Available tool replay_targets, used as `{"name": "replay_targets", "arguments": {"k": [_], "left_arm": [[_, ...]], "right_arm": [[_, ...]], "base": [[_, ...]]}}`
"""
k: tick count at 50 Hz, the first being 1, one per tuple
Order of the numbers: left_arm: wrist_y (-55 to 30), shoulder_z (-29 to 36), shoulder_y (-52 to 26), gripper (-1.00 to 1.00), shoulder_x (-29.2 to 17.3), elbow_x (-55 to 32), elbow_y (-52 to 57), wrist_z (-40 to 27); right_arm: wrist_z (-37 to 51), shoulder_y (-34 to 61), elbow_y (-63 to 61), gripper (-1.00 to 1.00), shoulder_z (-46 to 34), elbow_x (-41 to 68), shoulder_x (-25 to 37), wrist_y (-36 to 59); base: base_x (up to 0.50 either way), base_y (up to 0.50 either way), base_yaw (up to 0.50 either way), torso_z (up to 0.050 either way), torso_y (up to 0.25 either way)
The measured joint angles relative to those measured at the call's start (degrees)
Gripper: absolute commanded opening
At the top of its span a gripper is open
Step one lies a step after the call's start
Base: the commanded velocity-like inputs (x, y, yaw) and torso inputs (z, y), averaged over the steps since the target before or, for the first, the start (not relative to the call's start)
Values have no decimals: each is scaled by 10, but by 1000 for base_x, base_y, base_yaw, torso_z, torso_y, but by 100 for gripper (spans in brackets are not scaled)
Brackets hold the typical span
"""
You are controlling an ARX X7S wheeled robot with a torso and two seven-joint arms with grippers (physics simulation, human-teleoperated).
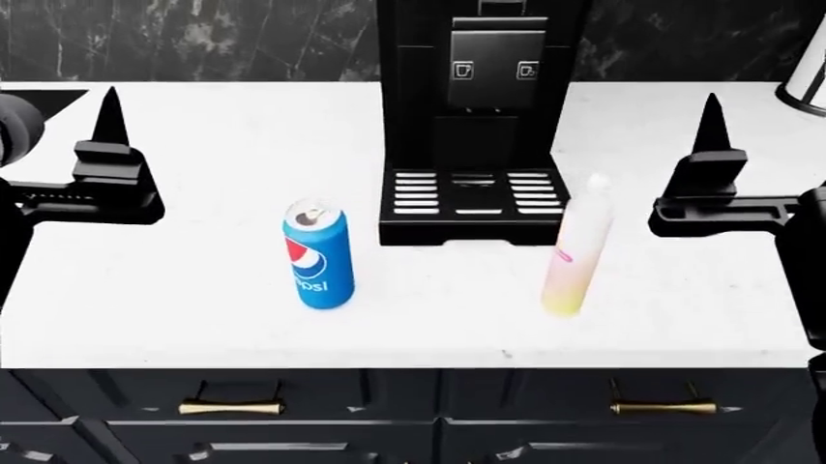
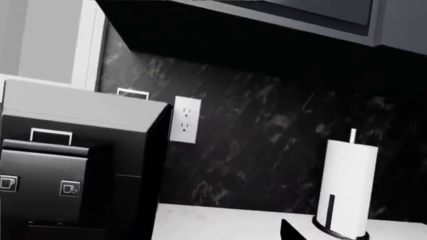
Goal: Move the drinks to the dining counter.
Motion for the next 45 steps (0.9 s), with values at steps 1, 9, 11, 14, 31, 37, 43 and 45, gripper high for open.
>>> {"name": "replay_targets", "arguments": {"k": [1,9,11,14,31,37,43,45], "left_arm": [[-1,-3,1,100,-2,-5,0,-3],[-4,-17,4,100,-13,-51,-2,-27],[-5,-18,4,100,-15,-69,-7,-32],[-5,-14,5,100,-18,-103,-17,-37],[6,34,20,100,-24,-239,-63,-15],[14,36,27,100,-26,-253,-71,-7],[19,37,34,100,-28,-255,-73,2],[21,38,36,100,-29,-256,-74,4]], "right_arm": [[1,0,0,100,1,3,1,1],[23,3,7,100,9,41,6,7],[31,6,11,100,9,56,8,10],[50,15,19,100,7,87,15,17],[167,65,77,100,-6,309,73,1],[176,74,91,100,-14,357,82,-7],[182,73,102,100,-20,392,89,-15],[182,73,105,100,-22,402,90,-16]], "base": [[500,0,0,0,0],[62,0,0,0,1],[0,0,0,0,0],[0,0,0,0,0],[0,0,0,0,0],[0,0,0,0,0],[0,0,0,0,0],[0,0,0,0,0]]}}
